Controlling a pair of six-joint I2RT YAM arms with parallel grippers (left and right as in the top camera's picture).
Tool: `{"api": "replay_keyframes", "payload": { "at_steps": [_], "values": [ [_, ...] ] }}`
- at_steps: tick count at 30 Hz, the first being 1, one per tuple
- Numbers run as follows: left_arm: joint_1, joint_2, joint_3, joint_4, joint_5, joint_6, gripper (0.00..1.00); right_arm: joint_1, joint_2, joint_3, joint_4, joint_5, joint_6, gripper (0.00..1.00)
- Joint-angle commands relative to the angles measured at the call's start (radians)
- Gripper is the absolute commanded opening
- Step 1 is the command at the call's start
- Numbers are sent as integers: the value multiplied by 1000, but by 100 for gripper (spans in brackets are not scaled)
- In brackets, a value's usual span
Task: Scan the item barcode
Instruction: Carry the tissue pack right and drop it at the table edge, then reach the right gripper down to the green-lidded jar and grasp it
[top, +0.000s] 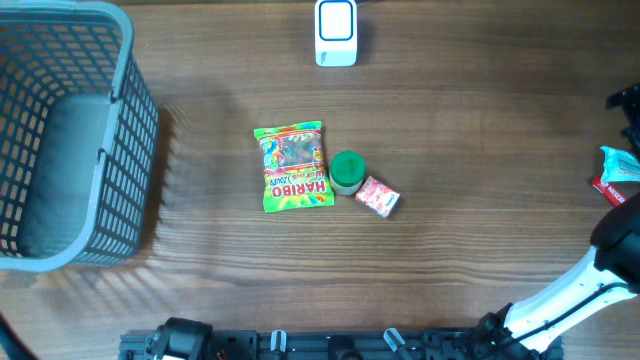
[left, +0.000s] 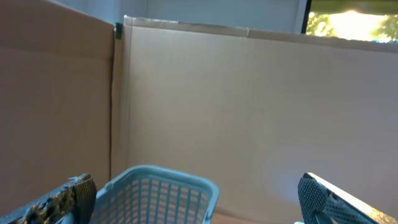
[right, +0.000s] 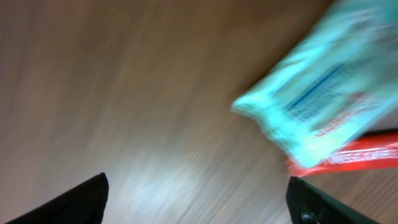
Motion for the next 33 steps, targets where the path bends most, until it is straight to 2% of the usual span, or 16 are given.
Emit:
{"api": "replay_keyframes", "payload": {
  "at_steps": [1, 5, 10, 13, 17, 20, 23, 29, 33],
  "values": [
    [6, -49, -3, -55, 25, 4, 100, 33, -41, 57, -37, -256, -58, 93],
    [5, -92, -4, -96, 85, 0, 100, 167, -136, 57, -92, -259, -129, 93],
    [6, -157, -9, -130, 107, 0, 100, 439, -222, 56, -138, -121, -131, 94],
    [6, -225, -11, -161, 106, -34, 100, 620, -227, 56, -147, -61, -129, 99],
    [102, -283, -11, -213, 102, -52, 100, 791, -226, 56, -142, -61, -129, 100],
    [255, -289, -11, -272, 108, -52, 100, 855, -226, 56, -156, -57, -116, 100],
    [360, -289, -11, -281, 223, -52, 100, 858, -226, 56, -179, -47, -53, 100],
    [346, -308, -153, -180, 348, -60, 100, 869, -226, 56, -246, 20, -55, 100],
    [345, -385, -407, 5, 383, -137, 100, 941, -226, 56, -319, 26, -61, 100]
  ]
}}
